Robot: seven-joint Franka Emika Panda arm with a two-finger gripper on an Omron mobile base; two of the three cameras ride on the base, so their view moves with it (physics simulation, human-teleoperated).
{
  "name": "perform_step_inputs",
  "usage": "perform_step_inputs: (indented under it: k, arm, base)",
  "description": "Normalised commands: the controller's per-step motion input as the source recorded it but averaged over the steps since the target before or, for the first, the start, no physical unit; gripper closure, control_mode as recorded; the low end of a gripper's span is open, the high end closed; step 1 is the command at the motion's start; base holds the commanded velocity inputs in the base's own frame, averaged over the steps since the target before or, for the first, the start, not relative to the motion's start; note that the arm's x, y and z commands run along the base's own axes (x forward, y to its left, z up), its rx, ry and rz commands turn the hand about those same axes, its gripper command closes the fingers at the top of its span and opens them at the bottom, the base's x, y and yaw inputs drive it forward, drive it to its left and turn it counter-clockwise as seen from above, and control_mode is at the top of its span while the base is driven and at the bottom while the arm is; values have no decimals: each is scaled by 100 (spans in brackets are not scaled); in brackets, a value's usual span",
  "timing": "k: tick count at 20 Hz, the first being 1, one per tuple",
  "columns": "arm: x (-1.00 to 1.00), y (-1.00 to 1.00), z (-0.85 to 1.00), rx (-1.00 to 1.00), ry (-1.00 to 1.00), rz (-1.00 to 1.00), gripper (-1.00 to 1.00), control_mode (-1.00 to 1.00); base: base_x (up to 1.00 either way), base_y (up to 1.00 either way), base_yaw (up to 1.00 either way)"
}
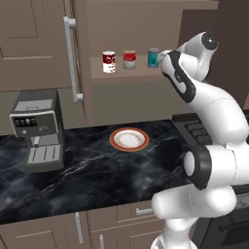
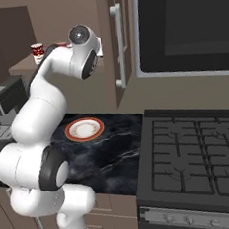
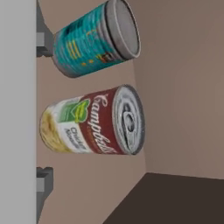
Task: Stack two cans on top of the other two cans in the cabinet.
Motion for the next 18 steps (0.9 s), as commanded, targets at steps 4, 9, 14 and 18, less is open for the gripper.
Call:
perform_step_inputs:
  k: [4, 9, 14, 18]
  arm:
    - [26, -13, -5, -2, 0, 0, -100, -100]
    - [20, -14, -9, -4, 0, 0, -100, -100]
    - [20, -8, -4, -5, 0, 0, -100, -100]
    - [19, -4, 0, -2, 0, 0, -100, -100]
  base:
    - [0, 0, 0]
    - [0, 0, 0]
    - [0, 0, 0]
    - [0, 0, 0]
